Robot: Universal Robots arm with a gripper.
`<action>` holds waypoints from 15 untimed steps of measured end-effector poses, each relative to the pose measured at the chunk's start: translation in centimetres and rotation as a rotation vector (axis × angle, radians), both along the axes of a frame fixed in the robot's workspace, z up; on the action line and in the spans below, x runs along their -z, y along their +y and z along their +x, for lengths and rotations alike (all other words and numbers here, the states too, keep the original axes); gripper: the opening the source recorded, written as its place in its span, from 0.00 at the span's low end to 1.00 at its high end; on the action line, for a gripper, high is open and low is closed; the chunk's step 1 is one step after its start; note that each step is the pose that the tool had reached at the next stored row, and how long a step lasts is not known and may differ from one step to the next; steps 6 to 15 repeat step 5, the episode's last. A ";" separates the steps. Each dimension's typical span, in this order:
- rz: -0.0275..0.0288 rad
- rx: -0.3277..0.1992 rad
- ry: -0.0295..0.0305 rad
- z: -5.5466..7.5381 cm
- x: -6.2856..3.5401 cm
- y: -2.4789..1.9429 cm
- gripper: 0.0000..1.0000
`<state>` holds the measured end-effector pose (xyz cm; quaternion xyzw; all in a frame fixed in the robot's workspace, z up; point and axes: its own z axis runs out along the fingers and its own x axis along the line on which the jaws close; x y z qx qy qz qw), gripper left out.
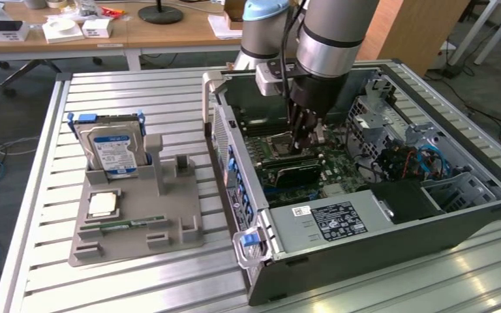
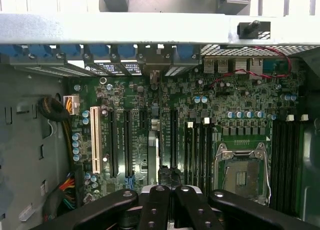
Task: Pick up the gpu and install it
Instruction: 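Press down on the gpu until it lock into place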
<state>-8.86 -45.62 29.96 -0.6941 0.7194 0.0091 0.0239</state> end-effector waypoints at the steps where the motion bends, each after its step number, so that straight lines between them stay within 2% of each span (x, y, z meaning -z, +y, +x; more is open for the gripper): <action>1: 0.0000 0.000 0.0000 0.0 0.00 0.00 0.10; 15: 0.0001 0.000 0.0000 0.0 0.00 0.00 0.10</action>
